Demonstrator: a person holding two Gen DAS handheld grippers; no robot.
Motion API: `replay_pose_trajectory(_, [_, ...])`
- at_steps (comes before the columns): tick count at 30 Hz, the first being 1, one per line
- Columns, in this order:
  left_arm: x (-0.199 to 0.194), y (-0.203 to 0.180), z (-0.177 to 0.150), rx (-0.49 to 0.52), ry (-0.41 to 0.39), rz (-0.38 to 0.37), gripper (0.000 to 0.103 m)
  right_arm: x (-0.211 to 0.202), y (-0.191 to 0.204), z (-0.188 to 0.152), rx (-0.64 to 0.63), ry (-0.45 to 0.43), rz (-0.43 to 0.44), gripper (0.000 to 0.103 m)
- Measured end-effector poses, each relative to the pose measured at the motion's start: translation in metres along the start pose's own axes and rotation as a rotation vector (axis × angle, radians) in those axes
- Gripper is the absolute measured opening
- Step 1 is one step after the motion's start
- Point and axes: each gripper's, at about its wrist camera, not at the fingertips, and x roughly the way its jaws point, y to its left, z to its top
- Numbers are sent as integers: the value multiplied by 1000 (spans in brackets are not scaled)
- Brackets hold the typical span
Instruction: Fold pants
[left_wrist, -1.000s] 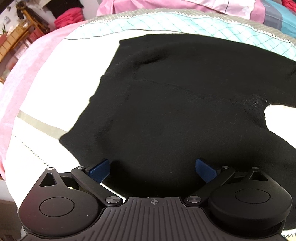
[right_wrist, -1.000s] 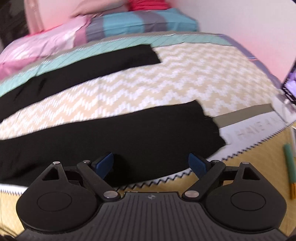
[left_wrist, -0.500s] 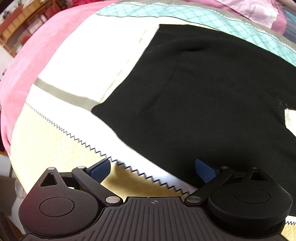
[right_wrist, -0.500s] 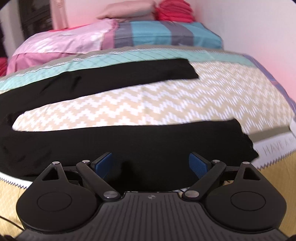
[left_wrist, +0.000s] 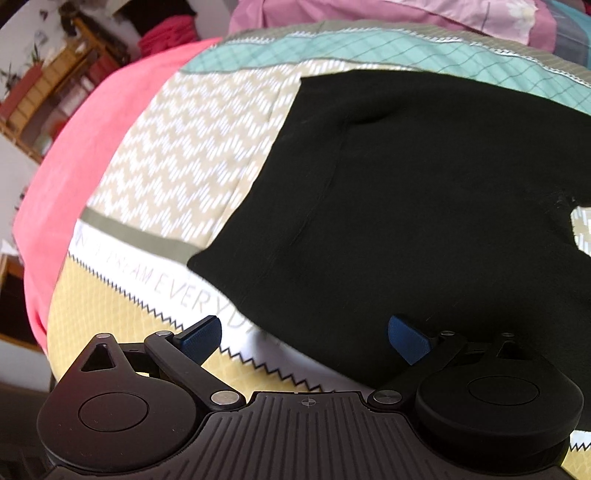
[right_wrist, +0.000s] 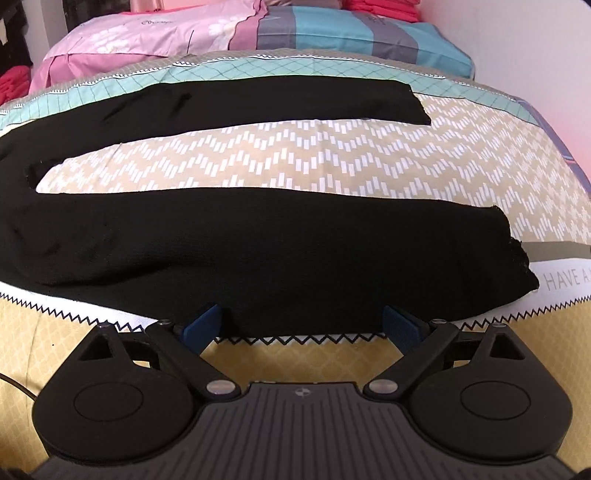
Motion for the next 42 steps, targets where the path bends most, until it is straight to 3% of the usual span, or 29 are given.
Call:
replay_pose_trajectory(11, [12, 4, 3, -10, 20, -27, 103, 0, 7, 4, -29, 3, -9, 95])
replay_pose_trajectory(14, [14, 27, 0, -78, 40, -106, 103, -7, 4, 4, -26, -16, -23, 95])
replay_pose_trajectory(16, [17, 53, -6, -173, 50, -222, 103, -16, -3, 2, 0, -33, -15, 95])
replay_pose_trajectory(18, [24, 79, -12, -293, 87, -361, 103, -24, -17, 0, 68, -39, 40, 90])
replay_pose_trajectory(20, [34, 99, -19, -410, 116, -479, 103, -28, -34, -3, 171, -25, 135, 78])
replay_pose_trajectory(22, [45, 110, -24, -491, 133, -572, 103, -26, -52, -8, 312, 8, 231, 71])
replay_pose_trajectory(27, [51, 106, -19, -498, 117, -622, 103, -12, -87, -22, 671, 38, 350, 63])
replay_pose_trajectory(32, [54, 94, -13, -477, 105, -638, 103, -2, -107, -33, 856, 32, 360, 60])
replay_pose_trajectory(42, [64, 96, -6, -564, 87, -699, 103, 19, -113, -33, 950, -26, 422, 64])
